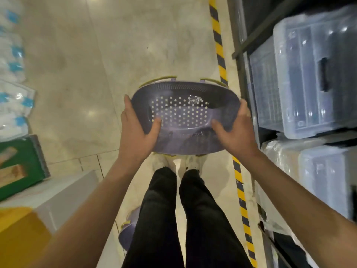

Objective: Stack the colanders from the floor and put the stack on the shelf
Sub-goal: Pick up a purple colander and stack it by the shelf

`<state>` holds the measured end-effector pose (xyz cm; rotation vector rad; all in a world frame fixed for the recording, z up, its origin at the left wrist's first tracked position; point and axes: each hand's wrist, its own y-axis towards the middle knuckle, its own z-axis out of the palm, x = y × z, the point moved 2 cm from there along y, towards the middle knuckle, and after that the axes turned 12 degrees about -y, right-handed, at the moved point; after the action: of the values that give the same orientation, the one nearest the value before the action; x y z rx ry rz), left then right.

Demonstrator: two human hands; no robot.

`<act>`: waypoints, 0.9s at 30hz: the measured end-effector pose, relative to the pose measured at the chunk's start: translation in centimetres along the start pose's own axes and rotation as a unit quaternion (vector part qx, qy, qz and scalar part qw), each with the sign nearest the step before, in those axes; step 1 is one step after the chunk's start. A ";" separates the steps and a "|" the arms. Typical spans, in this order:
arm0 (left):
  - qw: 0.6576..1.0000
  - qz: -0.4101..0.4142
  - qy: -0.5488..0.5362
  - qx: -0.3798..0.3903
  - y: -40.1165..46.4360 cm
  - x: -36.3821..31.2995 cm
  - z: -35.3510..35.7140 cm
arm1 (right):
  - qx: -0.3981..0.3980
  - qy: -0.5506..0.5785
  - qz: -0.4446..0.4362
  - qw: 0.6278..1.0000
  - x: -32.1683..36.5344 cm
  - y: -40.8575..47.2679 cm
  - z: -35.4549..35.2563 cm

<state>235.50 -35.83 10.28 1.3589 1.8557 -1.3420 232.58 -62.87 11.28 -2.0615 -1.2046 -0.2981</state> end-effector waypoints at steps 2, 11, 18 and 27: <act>0.998 0.055 0.019 -0.025 -2.4 -4.7 -2.4 | -0.027 -0.018 -0.013 0.999 2.7 -1.9 -3.8; 0.980 0.166 0.066 -0.089 -13.0 -22.7 -12.8 | -0.113 -0.112 -0.170 0.973 13.7 -12.1 -20.4; 0.974 0.194 0.049 -0.110 -18.3 -26.8 -14.2 | -0.138 -0.143 -0.181 0.963 14.3 -18.6 -24.0; 0.972 0.188 0.141 -0.004 -15.6 -27.9 -15.7 | -0.179 -0.190 -0.079 0.962 15.6 -21.1 -22.4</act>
<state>235.06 -34.39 45.86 1.8657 1.6512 -0.9875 226.85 -61.35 45.22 -2.4129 -1.6511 -0.2095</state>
